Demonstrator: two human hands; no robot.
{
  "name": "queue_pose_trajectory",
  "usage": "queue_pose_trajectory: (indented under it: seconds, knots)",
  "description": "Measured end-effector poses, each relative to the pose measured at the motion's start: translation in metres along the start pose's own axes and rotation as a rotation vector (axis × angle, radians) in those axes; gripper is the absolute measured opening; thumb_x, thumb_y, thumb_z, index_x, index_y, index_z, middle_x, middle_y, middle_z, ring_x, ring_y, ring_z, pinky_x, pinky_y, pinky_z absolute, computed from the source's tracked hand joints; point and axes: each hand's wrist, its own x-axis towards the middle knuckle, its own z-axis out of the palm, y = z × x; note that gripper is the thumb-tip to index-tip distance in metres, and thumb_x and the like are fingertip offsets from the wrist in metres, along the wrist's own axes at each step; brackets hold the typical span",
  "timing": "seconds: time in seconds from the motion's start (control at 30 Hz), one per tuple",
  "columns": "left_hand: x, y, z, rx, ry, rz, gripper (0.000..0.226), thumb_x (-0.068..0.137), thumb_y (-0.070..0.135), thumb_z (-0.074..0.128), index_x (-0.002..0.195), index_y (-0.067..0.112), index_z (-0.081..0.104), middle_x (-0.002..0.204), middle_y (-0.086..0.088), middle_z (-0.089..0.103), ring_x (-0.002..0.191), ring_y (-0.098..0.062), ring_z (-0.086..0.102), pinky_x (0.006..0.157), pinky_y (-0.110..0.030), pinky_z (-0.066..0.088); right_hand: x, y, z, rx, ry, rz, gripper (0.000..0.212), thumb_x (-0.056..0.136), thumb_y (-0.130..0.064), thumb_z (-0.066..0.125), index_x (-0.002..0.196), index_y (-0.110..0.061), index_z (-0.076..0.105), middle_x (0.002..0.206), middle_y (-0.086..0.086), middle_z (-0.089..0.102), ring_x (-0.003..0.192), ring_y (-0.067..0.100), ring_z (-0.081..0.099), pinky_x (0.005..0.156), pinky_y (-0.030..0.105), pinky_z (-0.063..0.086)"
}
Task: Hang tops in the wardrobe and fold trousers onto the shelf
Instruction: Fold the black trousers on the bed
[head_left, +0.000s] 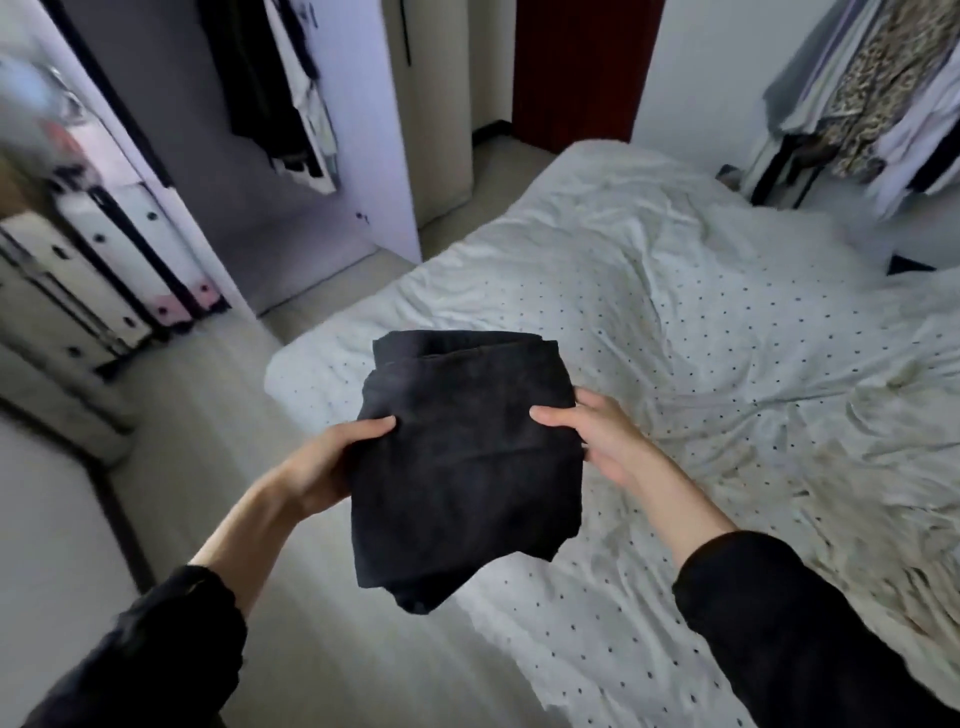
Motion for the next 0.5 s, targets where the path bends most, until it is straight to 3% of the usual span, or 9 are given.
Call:
queue_pose_trajectory:
  seconds: [0.1,0.23,0.37,0.5]
  knots:
    - [-0.014,0.039,-0.079,-0.017,0.059,0.043,0.063,0.068,0.04,0.076,0.12,0.008,0.06,0.12,-0.009,0.065,0.109,-0.023,0.063,0.084,-0.032,0.051,0.033,-0.043,0.081,-0.052,-0.071,-0.034,0.035,0.076,-0.012,0.076,0.11,-0.015,0.066,0.104,0.0,0.072,0.09,0.014,0.068,0.064,0.022,0.048]
    - [-0.018,0.08,-0.163,-0.11,0.154,0.081,0.04,0.082,0.03,0.06,0.115,0.006,0.063,0.113,-0.01,0.068,0.099,-0.022,0.067,0.074,-0.029,0.056,0.081,-0.098,0.164,-0.124,-0.149,-0.081,0.032,0.078,-0.016,0.073,0.109,-0.02,0.067,0.102,-0.004,0.072,0.093,0.015,0.067,0.077,0.028,0.05]
    - [-0.009,0.123,-0.251,-0.224,0.245,0.128,0.032,0.084,0.028,0.055,0.106,0.008,0.067,0.104,-0.008,0.071,0.086,-0.019,0.07,0.064,-0.027,0.057,0.15,-0.159,0.244,-0.17,-0.327,-0.026,0.016,0.085,-0.015,0.064,0.101,-0.017,0.066,0.091,-0.002,0.067,0.077,0.015,0.061,0.066,0.026,0.046]
    - [0.014,0.176,-0.35,-0.259,0.339,0.169,0.028,0.078,0.029,0.063,0.095,0.01,0.074,0.102,-0.009,0.072,0.084,-0.021,0.071,0.068,-0.029,0.058,0.235,-0.223,0.328,-0.193,-0.498,0.04,0.015,0.087,-0.012,0.055,0.102,-0.016,0.056,0.094,0.004,0.06,0.078,0.018,0.056,0.072,0.03,0.048]
